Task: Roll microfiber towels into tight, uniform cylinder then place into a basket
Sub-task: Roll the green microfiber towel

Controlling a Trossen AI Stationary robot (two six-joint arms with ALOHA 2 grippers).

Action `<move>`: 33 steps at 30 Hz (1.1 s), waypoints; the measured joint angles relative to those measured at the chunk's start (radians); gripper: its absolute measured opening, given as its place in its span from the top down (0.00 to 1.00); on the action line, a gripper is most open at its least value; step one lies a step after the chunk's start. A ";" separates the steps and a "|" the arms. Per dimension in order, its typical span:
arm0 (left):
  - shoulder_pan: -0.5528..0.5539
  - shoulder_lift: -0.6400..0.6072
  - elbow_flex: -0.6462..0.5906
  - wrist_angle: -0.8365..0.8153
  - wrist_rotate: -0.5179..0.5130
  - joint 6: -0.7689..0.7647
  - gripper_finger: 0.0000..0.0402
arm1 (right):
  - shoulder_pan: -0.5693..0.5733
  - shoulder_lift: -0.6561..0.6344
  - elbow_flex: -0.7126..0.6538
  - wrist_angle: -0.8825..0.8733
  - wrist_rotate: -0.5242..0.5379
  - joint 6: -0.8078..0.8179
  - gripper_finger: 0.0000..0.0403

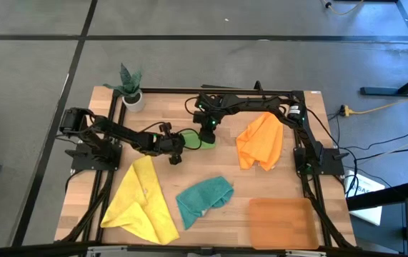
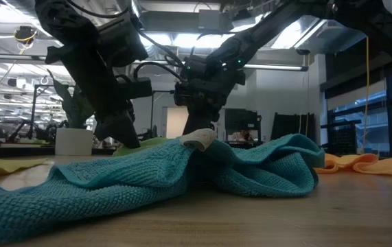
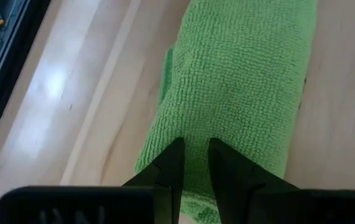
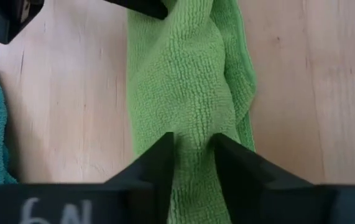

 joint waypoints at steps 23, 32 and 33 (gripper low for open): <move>0.068 0.000 0.000 0.001 0.095 0.002 0.83 | 0.078 -0.010 0.096 -0.166 0.000 -0.438 0.56; 0.068 0.000 0.000 -0.002 0.094 0.009 0.83 | 0.072 -0.010 -0.003 0.030 0.175 -0.444 0.56; 0.068 0.000 0.000 -0.002 0.094 0.009 0.83 | 0.068 -0.010 -0.021 0.048 0.174 -0.443 0.56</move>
